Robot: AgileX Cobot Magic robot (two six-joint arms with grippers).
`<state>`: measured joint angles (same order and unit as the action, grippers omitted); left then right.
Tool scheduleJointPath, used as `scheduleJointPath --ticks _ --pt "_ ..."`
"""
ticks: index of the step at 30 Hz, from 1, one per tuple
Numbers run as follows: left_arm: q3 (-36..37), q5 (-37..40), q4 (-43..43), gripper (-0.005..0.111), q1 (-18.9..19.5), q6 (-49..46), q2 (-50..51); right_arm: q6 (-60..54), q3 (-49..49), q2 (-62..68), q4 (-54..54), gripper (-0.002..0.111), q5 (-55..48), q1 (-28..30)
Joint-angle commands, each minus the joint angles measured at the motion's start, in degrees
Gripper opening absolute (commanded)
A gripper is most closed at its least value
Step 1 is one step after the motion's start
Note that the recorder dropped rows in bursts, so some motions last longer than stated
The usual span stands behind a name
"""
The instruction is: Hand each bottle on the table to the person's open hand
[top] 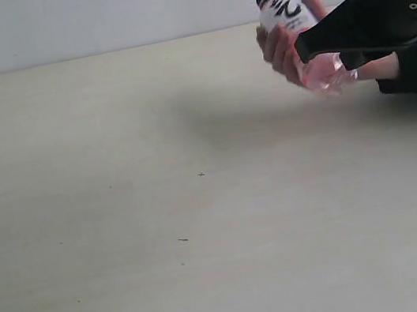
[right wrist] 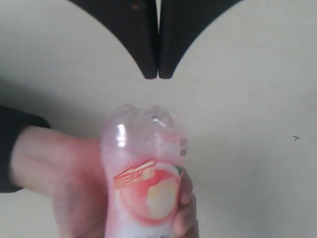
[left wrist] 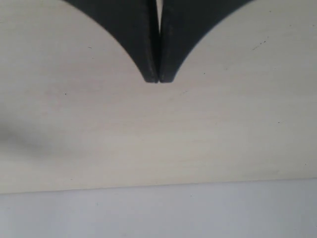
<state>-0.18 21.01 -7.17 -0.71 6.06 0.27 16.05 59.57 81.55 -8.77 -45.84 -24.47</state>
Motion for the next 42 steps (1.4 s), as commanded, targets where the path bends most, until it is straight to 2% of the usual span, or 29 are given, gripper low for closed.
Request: scheduleJointPath --ticks 1,31,39,42 --pt "0.2 -0.3 -0.1 0.003 0.1 0.1 -0.3 0.0 -0.3 -0.6 0.0 0.0 0.5 0.2" --pt "0.2 -0.3 -0.1 0.003 0.1 0.1 -0.3 0.0 -0.3 -0.6 0.2 0.0 0.5 0.2" --pt "0.2 -0.3 -0.1 0.003 0.1 0.1 -0.3 0.0 -0.3 -4.2 -0.4 0.0 0.7 0.2" --pt "0.2 -0.3 -0.1 0.003 0.1 0.1 -0.3 4.9 -2.0 -7.6 1.6 0.0 7.7 0.2"
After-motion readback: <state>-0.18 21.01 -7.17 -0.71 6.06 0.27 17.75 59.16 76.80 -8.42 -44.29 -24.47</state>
